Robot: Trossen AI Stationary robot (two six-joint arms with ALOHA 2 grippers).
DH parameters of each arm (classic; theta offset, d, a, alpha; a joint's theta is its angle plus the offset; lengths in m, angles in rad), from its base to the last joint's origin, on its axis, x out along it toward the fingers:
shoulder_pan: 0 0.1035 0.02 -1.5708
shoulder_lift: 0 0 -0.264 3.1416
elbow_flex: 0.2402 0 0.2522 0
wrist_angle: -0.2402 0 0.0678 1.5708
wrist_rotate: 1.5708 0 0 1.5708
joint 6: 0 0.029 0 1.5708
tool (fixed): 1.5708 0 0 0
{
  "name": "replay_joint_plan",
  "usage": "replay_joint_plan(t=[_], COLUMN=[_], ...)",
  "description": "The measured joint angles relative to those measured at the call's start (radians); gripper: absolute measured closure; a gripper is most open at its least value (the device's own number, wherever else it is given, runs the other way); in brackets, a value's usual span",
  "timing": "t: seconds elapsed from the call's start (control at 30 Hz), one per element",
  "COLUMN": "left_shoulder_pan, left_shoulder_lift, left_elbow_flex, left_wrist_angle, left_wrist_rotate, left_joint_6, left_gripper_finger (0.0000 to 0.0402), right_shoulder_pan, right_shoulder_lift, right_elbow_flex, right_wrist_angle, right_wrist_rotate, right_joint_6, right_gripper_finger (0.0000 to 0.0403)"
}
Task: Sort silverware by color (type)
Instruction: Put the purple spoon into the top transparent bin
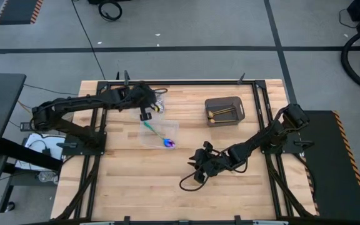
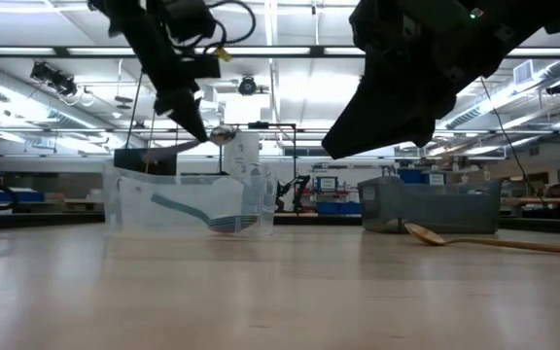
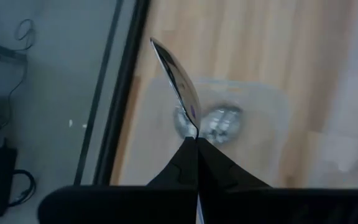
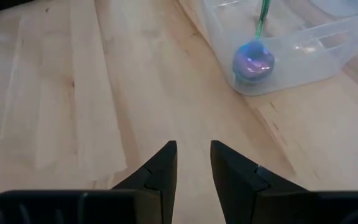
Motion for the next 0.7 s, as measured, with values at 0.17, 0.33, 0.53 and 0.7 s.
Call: replay_joint_plan(t=[0.17,0.33,0.53,0.7], left_shoulder_pan=[0.096,0.171,0.230,0.257], left_shoulder_lift=[0.001,0.000,0.001,0.001], left_elbow_flex=[-0.054,-0.106,-0.184,-0.233], left_wrist_angle=[0.047,0.106,0.210,0.253], left_wrist_rotate=[0.071,0.150,0.210,0.234], left_joint_6=[0.037,0.054,0.062,0.030], left_gripper_finger=[0.0401,0.0401,0.0401,0.0401], right_shoulder_pan=[0.017,0.021,0.023,0.023], right_shoulder_lift=[0.000,0.000,0.000,0.000], right_elbow_flex=[0.000,0.000,0.000,0.000], right_wrist_angle=[-0.003,-0.004,-0.004,-0.004], right_wrist_rotate=[0.021,0.034,0.034,0.044], right_joint_6=[0.018,0.029,0.043,0.036], right_gripper_finger=[0.0296,0.0296,0.0296,0.0296])
